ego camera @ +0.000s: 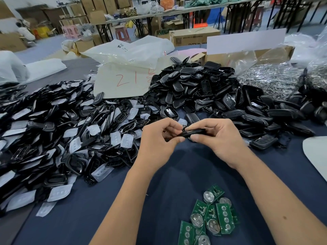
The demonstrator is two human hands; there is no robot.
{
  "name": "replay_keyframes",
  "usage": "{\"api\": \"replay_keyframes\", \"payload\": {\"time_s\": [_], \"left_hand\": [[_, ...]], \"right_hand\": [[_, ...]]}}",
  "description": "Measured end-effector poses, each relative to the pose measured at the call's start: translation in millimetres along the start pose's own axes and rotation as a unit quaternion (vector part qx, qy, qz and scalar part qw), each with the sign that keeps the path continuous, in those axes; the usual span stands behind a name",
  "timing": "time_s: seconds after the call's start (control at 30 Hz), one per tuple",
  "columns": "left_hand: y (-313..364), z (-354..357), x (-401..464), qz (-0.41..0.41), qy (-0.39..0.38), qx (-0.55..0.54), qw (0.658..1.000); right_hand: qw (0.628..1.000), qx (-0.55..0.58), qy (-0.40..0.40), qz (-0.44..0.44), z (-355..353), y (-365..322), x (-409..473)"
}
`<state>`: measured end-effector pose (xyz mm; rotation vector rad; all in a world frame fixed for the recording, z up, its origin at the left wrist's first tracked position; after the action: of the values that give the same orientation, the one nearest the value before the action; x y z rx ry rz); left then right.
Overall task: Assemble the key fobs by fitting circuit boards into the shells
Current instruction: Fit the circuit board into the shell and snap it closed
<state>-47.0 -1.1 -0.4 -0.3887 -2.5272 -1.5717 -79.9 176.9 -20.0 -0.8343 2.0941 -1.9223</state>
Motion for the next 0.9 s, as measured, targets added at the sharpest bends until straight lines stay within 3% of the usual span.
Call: {"api": "replay_keyframes", "payload": {"time_s": [0.13, 0.37, 0.53, 0.7, 0.9], "left_hand": [[3, 5, -1, 0.027, -0.003, 0.075, 0.997], [-1, 10, 0, 0.021, -0.01, 0.102, 0.995], [-15, 11, 2, -0.06, 0.037, -0.086, 0.994], [-23, 23, 1, -0.1, 0.0, -0.34, 0.935], [-20, 28, 1, -0.116, -0.051, -0.41, 0.903]], "right_hand": [[0.993, -0.114, 0.007, -0.007, 8, -5, 0], [0.988, -0.156, 0.004, -0.017, 8, -8, 1], [0.995, -0.01, 0.1, 0.002, -3, 0, 2], [0.996, -0.004, 0.074, 0.053, 7, 14, 3], [0.991, 0.085, 0.081, 0.062, 9, 16, 3]]}}
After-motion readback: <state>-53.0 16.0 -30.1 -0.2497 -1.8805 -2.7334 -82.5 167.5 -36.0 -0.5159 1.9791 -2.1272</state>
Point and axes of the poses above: each hand's wrist, its own x-axis towards the middle knuckle, its own z-axis out of the palm, y = z × x, the point moved 6 cm from there along x, towards the middle knuckle, and after that the axes turned 11 degrees about -y, right-handed, at the moved point
